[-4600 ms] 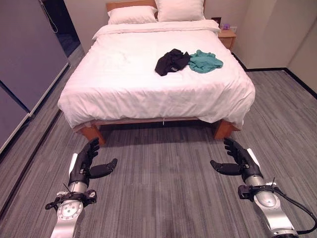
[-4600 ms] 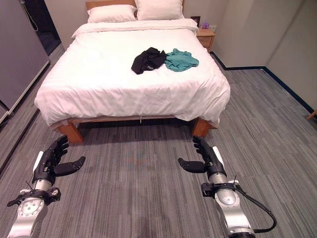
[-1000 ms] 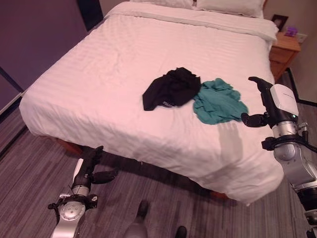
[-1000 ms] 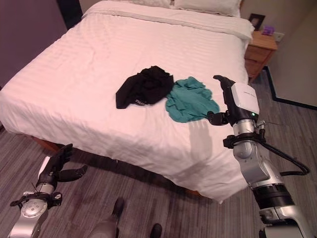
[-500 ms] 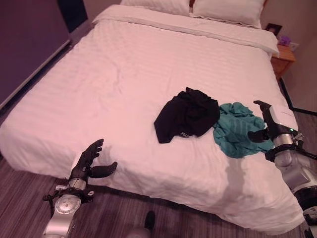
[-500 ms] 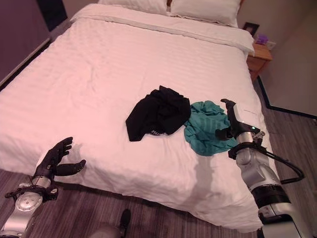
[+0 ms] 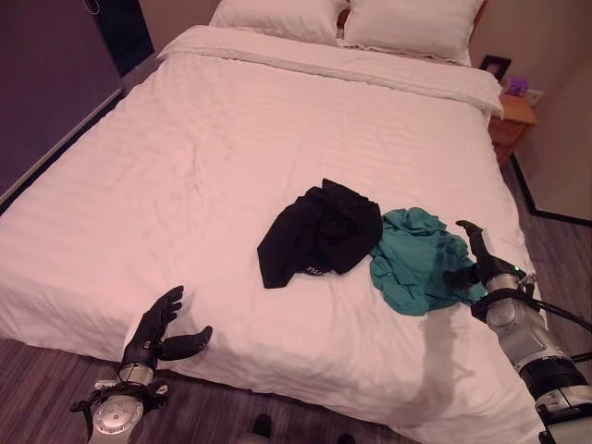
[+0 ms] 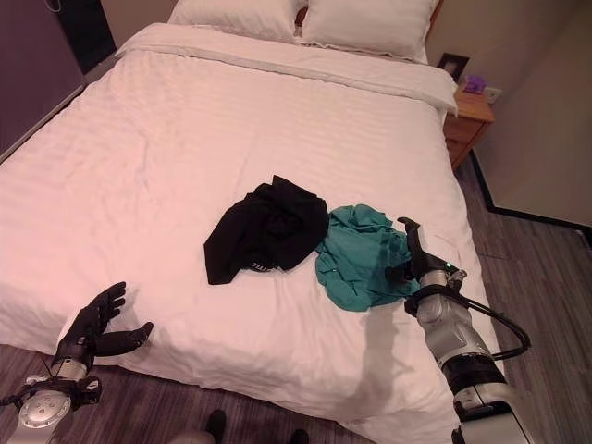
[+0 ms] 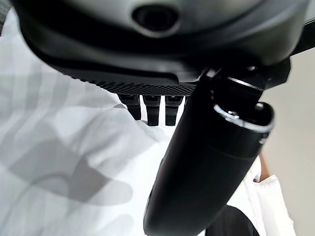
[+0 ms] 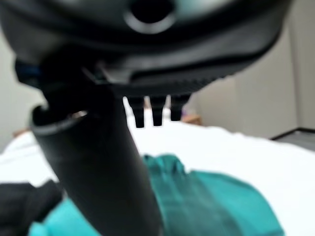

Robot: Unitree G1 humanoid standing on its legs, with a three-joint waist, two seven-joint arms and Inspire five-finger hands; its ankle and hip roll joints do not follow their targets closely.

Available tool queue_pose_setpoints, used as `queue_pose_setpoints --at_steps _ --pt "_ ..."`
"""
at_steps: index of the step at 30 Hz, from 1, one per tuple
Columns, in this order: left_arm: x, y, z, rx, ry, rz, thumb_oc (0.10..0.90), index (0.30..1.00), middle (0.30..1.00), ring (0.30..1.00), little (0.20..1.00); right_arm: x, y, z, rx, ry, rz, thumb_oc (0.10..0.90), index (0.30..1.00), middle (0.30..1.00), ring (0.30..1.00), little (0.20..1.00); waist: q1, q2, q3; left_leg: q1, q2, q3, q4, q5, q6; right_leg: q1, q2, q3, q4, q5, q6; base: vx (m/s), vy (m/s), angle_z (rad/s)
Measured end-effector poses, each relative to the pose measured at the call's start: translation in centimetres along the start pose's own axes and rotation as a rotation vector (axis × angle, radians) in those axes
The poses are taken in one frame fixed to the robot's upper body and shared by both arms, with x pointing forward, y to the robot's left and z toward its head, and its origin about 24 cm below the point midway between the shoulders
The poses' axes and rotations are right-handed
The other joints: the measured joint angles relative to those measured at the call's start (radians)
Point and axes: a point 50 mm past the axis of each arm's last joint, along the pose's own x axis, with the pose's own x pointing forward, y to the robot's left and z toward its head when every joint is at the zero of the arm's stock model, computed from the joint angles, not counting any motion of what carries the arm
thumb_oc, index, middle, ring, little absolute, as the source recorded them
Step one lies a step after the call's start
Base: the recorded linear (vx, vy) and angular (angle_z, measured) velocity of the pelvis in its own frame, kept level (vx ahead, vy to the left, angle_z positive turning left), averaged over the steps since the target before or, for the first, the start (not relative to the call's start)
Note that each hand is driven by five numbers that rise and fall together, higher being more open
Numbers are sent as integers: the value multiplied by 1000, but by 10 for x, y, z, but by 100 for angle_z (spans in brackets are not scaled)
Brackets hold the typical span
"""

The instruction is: Pick up bed clothes into laundry basket.

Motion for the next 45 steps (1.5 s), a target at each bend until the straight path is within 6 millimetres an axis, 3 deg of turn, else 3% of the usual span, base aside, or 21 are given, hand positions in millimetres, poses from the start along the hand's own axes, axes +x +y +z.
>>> queue_pose_setpoints --at_steps 5,6,7,8,12,15,17,19,22,23,25,27,28,29,30,33,35,36,40,41,45 --pt "1 -5 2 -30 -24 -11 800 900 900 900 900 3 3 1 -16 1 17 800 900 900 900 900 -1 11 8 -46 1 -32 0 9 -15 -29 0 -26 0 -9 11 -33 -16 18" --pt "2 -5 2 -33 -31 -10 800 900 900 900 900 4 5 0 -7 12 21 711 766 766 766 766 -2 12 9 -59 1 -39 0 13 -20 -39 0 -29 0 -10 11 -28 -12 17" --pt "2 -6 1 -43 -36 -8 800 900 900 900 900 7 8 -2 19 45 28 431 347 347 347 347 0 17 13 -74 2 -45 0 17 -26 -51 1 -36 0 -10 13 -22 -18 15" --pt "3 -8 -1 -57 -35 -6 800 900 900 900 900 8 11 -4 33 65 34 400 300 300 300 300 0 21 15 -80 2 -47 0 18 -28 -55 1 -38 0 -11 13 -33 -20 15" --pt "4 -7 -33 -144 65 53 800 900 900 900 900 9 12 -9 96 108 -12 400 300 300 300 300 -4 39 15 -96 9 -56 0 24 -37 -65 7 -53 0 -13 17 5 -15 5" --pt "6 17 -73 -199 247 207 800 900 900 900 900 10 9 -7 254 142 -50 400 300 300 300 300 -23 56 3 -89 23 -58 0 19 -55 -56 18 -54 0 -22 22 123 -20 1" --pt "-27 44 -126 -305 593 421 800 900 900 900 900 7 15 4 396 125 -59 400 300 300 300 300 -58 66 1 -66 29 -48 0 17 -58 -35 23 -55 0 -23 22 56 -6 -10" --pt "-91 64 -163 -305 867 586 800 900 900 900 900 0 20 -7 392 146 -35 400 300 300 300 300 -78 65 4 -66 31 -47 0 13 -64 -32 25 -56 0 -33 8 113 2 7" --pt "-110 90 -164 -378 898 714 800 900 900 900 900 -19 24 -34 410 199 -50 400 300 300 300 300 -49 65 1 -56 33 -45 0 14 -63 -16 28 -71 0 -44 -14 66 10 27" --pt "-137 145 -149 -304 883 893 800 900 900 900 900 -33 33 -44 403 208 -22 400 300 300 300 300 -41 59 -14 -46 37 -41 0 11 -62 0 33 -83 1 -59 -28 60 18 13" --pt "-138 191 -121 -192 813 993 800 900 900 900 900 -42 42 -53 400 236 2 400 300 300 300 300 -30 71 -19 -38 42 -33 0 9 -65 5 37 -80 0 -66 -22 20 11 6" --pt "-117 254 -48 -16 586 1097 800 900 900 900 900 -52 52 -62 396 262 36 400 300 300 300 300 -21 74 -31 -21 51 -26 0 6 -67 13 41 -80 14 -83 -17 3 1 5" --pt "-106 269 -18 45 498 1107 800 900 900 900 900 -55 56 -65 395 273 47 400 300 300 300 300 -20 72 -34 -18 52 -21 0 6 -67 14 41 -83 25 -89 -25 6 -15 -6" --pt "-88 292 50 199 248 1133 800 900 900 900 900 -57 63 -64 398 282 71 400 300 300 300 300 -19 64 -51 -18 58 -14 0 6 -67 -4 41 -76 64 -103 -12 13 -18 -7" --pt "-80 296 81 259 134 1137 800 900 900 900 900 -57 64 -63 395 275 78 400 300 300 300 300 -25 68 -57 -20 57 -11 0 6 -67 -13 37 -76 82 -107 -10 16 -22 -15" --pt "-38 281 170 351 -189 1070 800 900 900 900 900 -61 78 -57 401 271 122 400 300 300 300 300 -82 90 -99 -18 47 15 -1 5 -69 -41 21 -54 115 -112 -6 3 -23 -20" --pt "-22 260 190 396 -310 988 800 900 900 900 900 -59 80 -52 411 247 131 400 300 300 300 300 -110 105 -113 -17 44 25 0 5 -69 -51 15 -49 125 -112 -6 5 -19 -25" --pt "-4 230 203 427 -406 871 800 900 900 900 900 -59 83 -47 429 234 140 400 300 300 300 300 -135 113 -125 -15 42 40 0 6 -67 -58 15 -35 125 -109 -10 9 -17 -27" --pt "40 147 203 409 -538 570 800 900 900 900 900 -58 87 -32 463 179 168 400 300 300 300 300 -185 128 -137 -12 47 67 1 5 -66 -78 24 -6 127 -102 -20 5 -14 -27" --pt "55 116 202 406 -560 469 800 900 900 900 900 -56 90 -25 480 161 184 400 300 300 300 300 -179 125 -139 -12 52 70 1 6 -65 -78 31 3 128 -100 -23 2 -20 -51" --pt "94 52 186 455 -482 281 800 900 900 900 900 -63 101 -6 547 95 225 400 300 300 300 300 -263 95 -121 -12 66 72 8 6 -65 -99 47 34 123 -99 -20 -1 -22 -25"
